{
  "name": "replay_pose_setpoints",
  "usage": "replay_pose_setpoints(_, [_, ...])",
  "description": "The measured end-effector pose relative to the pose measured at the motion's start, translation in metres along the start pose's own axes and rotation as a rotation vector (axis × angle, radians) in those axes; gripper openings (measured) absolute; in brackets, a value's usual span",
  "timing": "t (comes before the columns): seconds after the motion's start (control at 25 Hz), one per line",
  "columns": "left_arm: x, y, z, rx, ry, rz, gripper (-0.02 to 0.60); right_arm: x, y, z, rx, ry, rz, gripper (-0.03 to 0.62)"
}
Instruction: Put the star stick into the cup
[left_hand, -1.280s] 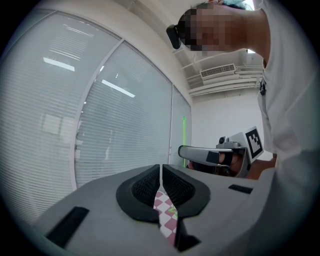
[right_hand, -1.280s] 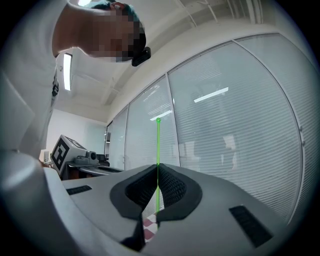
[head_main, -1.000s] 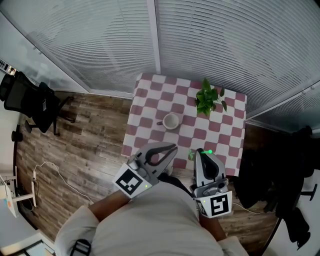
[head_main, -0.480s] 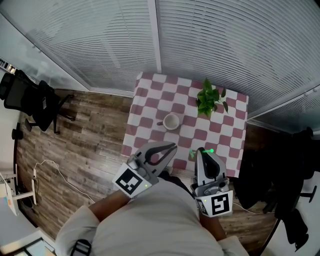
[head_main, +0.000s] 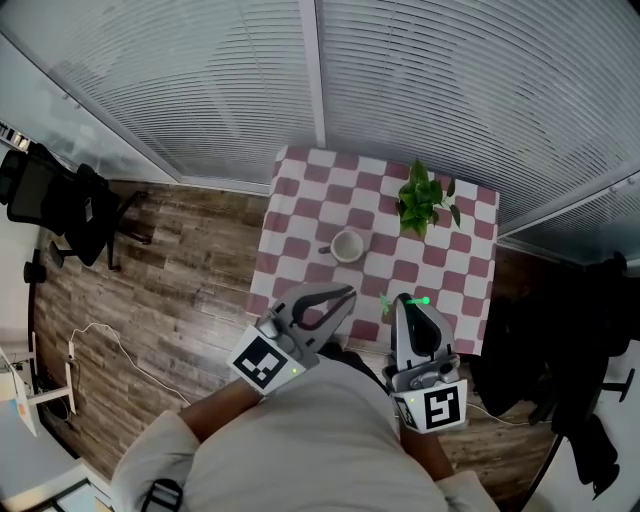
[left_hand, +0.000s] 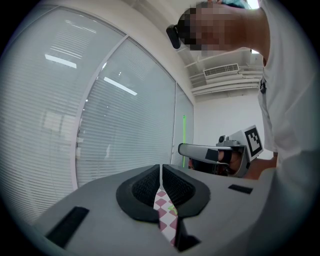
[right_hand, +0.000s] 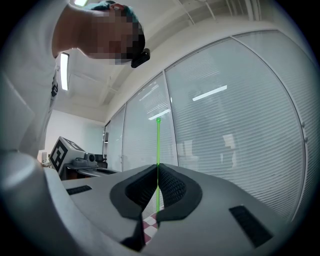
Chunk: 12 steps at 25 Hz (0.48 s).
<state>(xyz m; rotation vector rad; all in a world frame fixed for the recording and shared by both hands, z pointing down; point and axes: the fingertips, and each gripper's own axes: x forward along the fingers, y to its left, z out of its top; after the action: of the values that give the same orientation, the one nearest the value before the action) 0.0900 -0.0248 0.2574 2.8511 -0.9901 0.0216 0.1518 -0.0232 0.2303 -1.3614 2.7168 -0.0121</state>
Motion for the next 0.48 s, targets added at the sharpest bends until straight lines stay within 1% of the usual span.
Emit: replay_pose_setpoints(0.48, [-0.006,0.024,-0.003,-0.006,0.005,-0.031,0.043,0.025,0.010,-0.004,-0.007,0.000,-0.010,0.032])
